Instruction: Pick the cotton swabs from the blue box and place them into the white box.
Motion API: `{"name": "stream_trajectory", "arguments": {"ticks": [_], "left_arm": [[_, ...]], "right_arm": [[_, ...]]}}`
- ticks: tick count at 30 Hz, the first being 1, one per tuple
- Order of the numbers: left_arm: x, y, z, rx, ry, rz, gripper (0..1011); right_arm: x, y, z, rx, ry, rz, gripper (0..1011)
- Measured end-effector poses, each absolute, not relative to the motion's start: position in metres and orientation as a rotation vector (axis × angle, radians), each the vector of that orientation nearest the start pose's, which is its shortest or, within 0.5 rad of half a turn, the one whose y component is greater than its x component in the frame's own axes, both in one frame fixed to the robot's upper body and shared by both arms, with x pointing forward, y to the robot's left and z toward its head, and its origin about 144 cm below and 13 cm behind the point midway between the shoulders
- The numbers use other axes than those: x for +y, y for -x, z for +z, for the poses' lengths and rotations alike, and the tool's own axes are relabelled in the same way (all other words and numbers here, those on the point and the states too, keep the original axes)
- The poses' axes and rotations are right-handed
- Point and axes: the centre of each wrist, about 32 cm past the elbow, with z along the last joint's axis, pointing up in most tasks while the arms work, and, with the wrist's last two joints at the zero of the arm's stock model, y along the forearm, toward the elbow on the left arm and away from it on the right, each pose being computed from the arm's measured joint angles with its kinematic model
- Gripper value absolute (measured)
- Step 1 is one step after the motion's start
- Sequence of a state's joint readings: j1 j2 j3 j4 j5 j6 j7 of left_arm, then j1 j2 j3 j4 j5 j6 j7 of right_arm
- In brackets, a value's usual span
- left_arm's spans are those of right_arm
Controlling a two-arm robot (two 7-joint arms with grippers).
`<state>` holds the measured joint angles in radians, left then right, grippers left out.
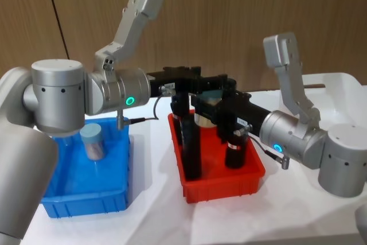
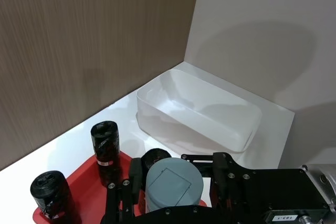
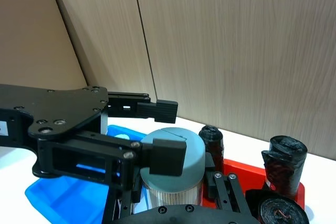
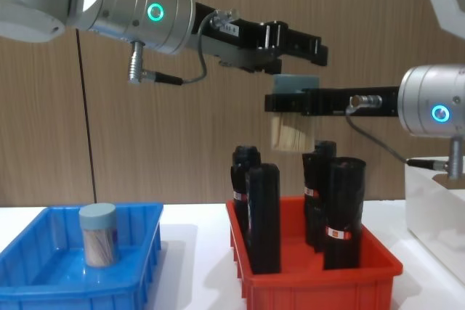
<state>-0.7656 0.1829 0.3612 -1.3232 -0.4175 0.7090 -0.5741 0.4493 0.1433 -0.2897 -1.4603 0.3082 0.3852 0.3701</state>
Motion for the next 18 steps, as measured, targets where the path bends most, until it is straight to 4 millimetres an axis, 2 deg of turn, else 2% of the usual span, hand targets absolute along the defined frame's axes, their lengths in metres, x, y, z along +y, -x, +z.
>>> {"name": "stream_trajectory", "arguments": {"ticks": [7,18], "left_arm": [[0.1856,-0.6161,1.3579,0.232,-0.178,0.665,1003],[0.1857,-0.6161,1.358,0.231,-0.177,0.665,1004]], "right_arm": [[-0.1826,-0.5611,1.2646,0.106,0.03,-0.904,675],[-0.1831,-0.5602,1.2644,0.106,0.023,-0.908,675]]}}
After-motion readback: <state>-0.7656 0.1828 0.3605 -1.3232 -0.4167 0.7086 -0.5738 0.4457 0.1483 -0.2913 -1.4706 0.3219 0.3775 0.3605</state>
